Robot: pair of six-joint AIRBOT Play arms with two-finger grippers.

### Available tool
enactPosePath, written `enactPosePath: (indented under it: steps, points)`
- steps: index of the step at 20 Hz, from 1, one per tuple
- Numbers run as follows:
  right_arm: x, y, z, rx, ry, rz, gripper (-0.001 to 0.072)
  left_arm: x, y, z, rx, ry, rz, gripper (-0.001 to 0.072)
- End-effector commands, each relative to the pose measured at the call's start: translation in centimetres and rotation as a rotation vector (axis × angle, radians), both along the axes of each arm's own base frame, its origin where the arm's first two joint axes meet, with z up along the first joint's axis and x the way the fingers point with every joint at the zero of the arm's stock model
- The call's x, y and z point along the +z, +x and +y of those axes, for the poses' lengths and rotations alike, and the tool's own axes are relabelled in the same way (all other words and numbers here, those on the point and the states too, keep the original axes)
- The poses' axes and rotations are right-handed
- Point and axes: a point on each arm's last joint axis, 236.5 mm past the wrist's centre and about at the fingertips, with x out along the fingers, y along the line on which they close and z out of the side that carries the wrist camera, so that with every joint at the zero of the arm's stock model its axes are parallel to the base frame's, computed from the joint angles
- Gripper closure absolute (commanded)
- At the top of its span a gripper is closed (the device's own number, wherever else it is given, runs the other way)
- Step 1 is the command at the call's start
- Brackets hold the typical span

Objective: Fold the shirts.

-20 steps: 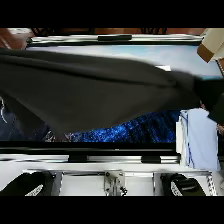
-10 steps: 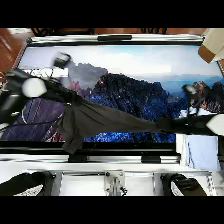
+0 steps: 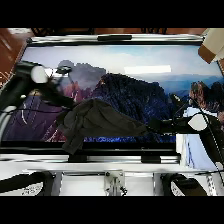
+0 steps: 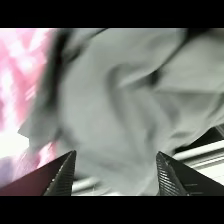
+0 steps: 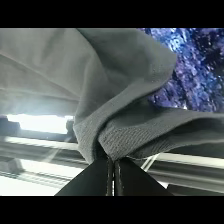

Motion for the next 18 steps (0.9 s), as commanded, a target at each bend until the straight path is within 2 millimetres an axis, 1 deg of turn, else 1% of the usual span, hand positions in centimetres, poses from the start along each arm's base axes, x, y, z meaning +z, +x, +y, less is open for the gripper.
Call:
enactPosePath:
  steps: [1, 2, 3, 4, 5, 7, 9, 11, 18]
  points:
    - [-0.3, -0.1, 0.1, 0.021, -0.003, -0.005, 0.0646, 1.1, -4.5, 5.7, 0.144, -0.013, 0.050, 0.0094]
    - [-0.3, -0.1, 0.1, 0.024, -0.004, -0.006, 0.0646, 0.0, -6.7, 6.0, 0.179, -0.055, 0.097, 0.0094]
    - [-0.3, -0.1, 0.1, 0.024, -0.004, -0.006, 0.0646, -1.7, -9.2, 5.5, 0.193, -0.118, 0.161, 0.0094]
    - [-0.3, 0.0, 0.1, 0.025, -0.004, -0.007, 0.0646, -3.4, -11.2, 4.8, 0.206, -0.173, 0.216, 0.0094]
    - [-0.3, 0.0, 0.1, 0.024, -0.005, -0.011, 0.0645, -5.2, -12.8, 4.0, 0.227, -0.213, 0.263, 0.0094]
    - [-0.2, 0.2, 0.1, 0.020, -0.004, -0.018, 0.0645, -8.6, -14.7, 3.1, 0.253, -0.238, 0.317, 0.0093]
    - [-0.2, 0.2, 0.1, 0.020, -0.004, -0.018, 0.0646, -11.3, -15.4, 2.3, 0.282, -0.256, 0.325, 0.0093]
    - [-0.2, 0.1, 0.1, 0.022, -0.004, -0.014, 0.0645, -13.0, -15.5, 1.6, 0.300, -0.275, 0.322, 0.0094]
    - [-0.2, 0.2, 0.1, 0.021, -0.003, -0.015, 0.0645, -15.9, -14.6, 0.4, 0.251, -0.257, 0.318, 0.0096]
